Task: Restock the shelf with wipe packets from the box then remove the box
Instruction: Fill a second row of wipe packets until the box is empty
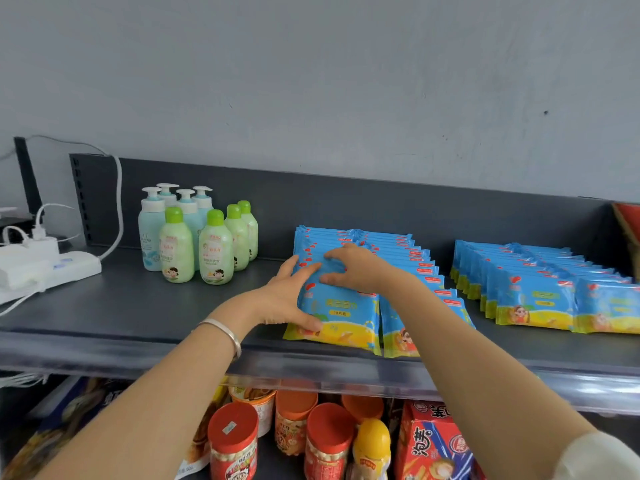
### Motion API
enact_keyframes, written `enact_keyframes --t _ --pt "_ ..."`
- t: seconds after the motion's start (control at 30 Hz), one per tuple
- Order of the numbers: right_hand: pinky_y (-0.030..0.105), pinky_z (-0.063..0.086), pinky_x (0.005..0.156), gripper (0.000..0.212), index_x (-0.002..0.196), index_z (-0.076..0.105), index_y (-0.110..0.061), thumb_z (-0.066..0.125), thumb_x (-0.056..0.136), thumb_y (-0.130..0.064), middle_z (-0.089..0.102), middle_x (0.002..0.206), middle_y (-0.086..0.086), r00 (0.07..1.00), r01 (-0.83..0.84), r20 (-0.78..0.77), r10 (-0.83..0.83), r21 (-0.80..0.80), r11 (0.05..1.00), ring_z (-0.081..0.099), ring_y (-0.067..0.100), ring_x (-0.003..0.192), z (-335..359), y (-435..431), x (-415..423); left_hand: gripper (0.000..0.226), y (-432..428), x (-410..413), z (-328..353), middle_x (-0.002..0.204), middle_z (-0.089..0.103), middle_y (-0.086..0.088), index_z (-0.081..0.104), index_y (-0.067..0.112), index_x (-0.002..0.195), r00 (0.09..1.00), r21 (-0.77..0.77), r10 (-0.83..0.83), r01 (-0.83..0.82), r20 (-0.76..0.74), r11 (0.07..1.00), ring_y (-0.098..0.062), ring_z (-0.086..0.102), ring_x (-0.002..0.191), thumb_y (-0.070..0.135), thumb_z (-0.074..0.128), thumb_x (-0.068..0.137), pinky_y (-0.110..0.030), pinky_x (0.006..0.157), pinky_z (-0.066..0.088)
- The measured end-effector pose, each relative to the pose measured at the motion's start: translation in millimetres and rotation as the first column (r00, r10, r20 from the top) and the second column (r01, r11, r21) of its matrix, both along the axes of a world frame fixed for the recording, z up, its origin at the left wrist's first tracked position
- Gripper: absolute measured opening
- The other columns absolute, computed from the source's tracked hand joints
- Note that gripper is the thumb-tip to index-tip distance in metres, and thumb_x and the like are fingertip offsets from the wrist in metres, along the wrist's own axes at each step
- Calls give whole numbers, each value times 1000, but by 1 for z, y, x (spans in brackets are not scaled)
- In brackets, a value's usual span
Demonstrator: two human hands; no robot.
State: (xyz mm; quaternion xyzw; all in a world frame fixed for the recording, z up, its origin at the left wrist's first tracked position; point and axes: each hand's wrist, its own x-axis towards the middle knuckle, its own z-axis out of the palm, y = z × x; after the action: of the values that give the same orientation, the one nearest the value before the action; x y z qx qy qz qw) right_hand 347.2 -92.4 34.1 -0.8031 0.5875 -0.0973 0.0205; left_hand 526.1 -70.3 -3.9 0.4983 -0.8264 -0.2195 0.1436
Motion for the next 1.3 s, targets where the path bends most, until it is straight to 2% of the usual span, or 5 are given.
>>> enact_keyframes --t 0.33,0.67,0.83,1.07,1.3 --pt "54 11 114 81 144 34 -34 64 75 -64 33 147 -6 1000 -9 -14 9 -7 1000 37 19 134 -3 20 -11 103 -1 -3 3 155 -19 -1 5 27 151 998 -5 1 -2 -56 1000 -16 -1 145 33 76 77 -29 115 14" --pt "51 19 114 66 141 41 -29 54 85 -61 37 147 -2 996 0 86 10 -115 993 37 20 134 -6 31 -19 101 5 -11 4 156 -15 1 10 36 149 993 -110 109 -102 54 989 -28 -5 144 59 71 72 -45 117 12" --pt "45 33 108 53 135 50 -27 53 89 -54 46 139 -1 977 116 200 -71 -225 967 45 20 126 -7 39 -53 80 8 -33 15 158 -1 2 22 41 145 983 -318 147 -105 111 942 -21 -2 145 59 61 79 -43 116 13" --pt "67 8 109 64 138 39 -40 52 82 -67 24 153 -7 923 369 172 -345 -133 920 17 26 142 -17 57 -86 72 15 -72 17 157 8 5 28 44 142 971 -349 88 -6 221 937 -20 -1 145 64 57 79 -52 115 1" --pt "48 36 105 87 145 32 -26 58 75 -71 13 154 2 856 424 337 -392 -25 905 23 35 137 -34 62 -94 83 18 -87 13 156 8 9 18 45 144 936 -356 111 16 335 934 -20 5 144 68 57 74 -55 111 10"
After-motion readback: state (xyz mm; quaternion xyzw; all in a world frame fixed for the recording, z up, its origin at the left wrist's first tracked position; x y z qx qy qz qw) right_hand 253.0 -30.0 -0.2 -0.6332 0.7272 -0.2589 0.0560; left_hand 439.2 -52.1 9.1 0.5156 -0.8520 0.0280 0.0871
